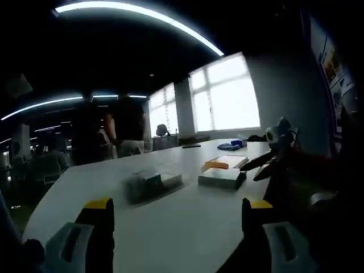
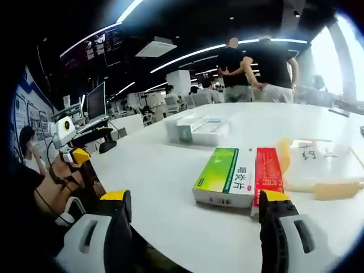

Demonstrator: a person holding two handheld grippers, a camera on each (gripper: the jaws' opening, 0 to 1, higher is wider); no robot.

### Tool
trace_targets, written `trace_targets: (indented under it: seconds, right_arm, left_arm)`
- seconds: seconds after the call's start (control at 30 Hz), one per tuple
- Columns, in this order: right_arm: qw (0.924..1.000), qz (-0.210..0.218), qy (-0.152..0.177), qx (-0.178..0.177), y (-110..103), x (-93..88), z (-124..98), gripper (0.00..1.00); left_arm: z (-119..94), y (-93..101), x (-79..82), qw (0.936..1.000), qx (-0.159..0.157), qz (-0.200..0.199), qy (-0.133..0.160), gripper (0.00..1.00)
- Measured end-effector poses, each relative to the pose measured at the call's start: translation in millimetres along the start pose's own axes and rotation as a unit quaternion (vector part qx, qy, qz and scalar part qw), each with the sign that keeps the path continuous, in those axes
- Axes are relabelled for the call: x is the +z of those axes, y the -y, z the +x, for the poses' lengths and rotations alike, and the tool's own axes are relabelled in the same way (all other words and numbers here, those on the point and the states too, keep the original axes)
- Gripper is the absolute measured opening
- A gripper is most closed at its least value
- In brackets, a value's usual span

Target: Arrange the small medicine boxes into an aligned row inside the storage area until every box is upright, visible, and separated from the surrounding clutter.

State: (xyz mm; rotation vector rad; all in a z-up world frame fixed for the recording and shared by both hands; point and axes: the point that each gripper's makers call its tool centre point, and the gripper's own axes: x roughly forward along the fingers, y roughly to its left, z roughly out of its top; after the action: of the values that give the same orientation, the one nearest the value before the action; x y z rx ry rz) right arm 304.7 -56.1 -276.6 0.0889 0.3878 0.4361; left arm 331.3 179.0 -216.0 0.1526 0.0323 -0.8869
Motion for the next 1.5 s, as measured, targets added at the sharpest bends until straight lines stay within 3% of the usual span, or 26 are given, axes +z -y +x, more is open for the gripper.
trace_targets:
  seconds: [0.17,0.33,0.4,0.47,0.7,0.9,0.97,1.07,1.23,1.4,1.5]
  right_arm:
    - [0.9994,0.029,0.020,0.006,-4,6.1,2,1.00]
    - [0.9994,0.031,-0.007,0.010,-17,3.6,-2,1.00]
    - [0.9990,0.037,0.009,0.022,-21,8.0,-1,1.00]
    - [0.9982,0.055,0.001,0.025,-20,4.5,1,1.00]
    - [0.9969,0.058,0.006,0.053,-40,10.5,0,1.00]
    - [0.9968,0.066,-0.007,0.046,-36,5.6,1,1.00]
    - [0.9973,0.061,0.015,0.038,-33,12.3,-1,1.00]
    - [0.9973,0.065,0.012,0.032,-29,13.0,-3,1.00]
    - [0.9976,0.033,0.059,0.012,-23,32.6,-5,1.00]
    - [0.9993,0.013,0.027,-0.021,-10,21.9,1,1.00]
    - [0.9996,0.020,0.016,-0.014,-10,13.3,5,1.00]
  left_arm:
    - [-1,-1.3,0.5,1.0000,0.002,-0.001,0.003,0.93]
    - [-5,-4.6,-4.1,0.9999,0.009,-0.001,-0.006,0.93]
    - [-7,-5.2,-3.4,0.9999,0.011,-0.002,-0.005,0.93]
    - [-8,-6.6,-3.8,0.9999,0.015,-0.002,-0.006,0.93]
    - [-7,-5.5,-5.5,0.9999,0.014,-0.003,-0.004,0.93]
    - [-6,-2.1,-5.8,0.9999,0.009,-0.006,-0.002,0.93]
    - [-6,-2.5,-5.8,0.9999,0.010,-0.007,-0.001,0.93]
    - [-7,-3.8,-6.5,0.9999,0.011,-0.009,-0.001,0.93]
    - [-7,-6.2,-5.6,0.9999,0.013,-0.009,0.001,0.93]
    - [-5,-4.8,-4.3,0.9999,0.012,-0.012,0.004,0.93]
    - [-4,-2.5,-3.7,0.9999,0.010,-0.007,0.005,0.93]
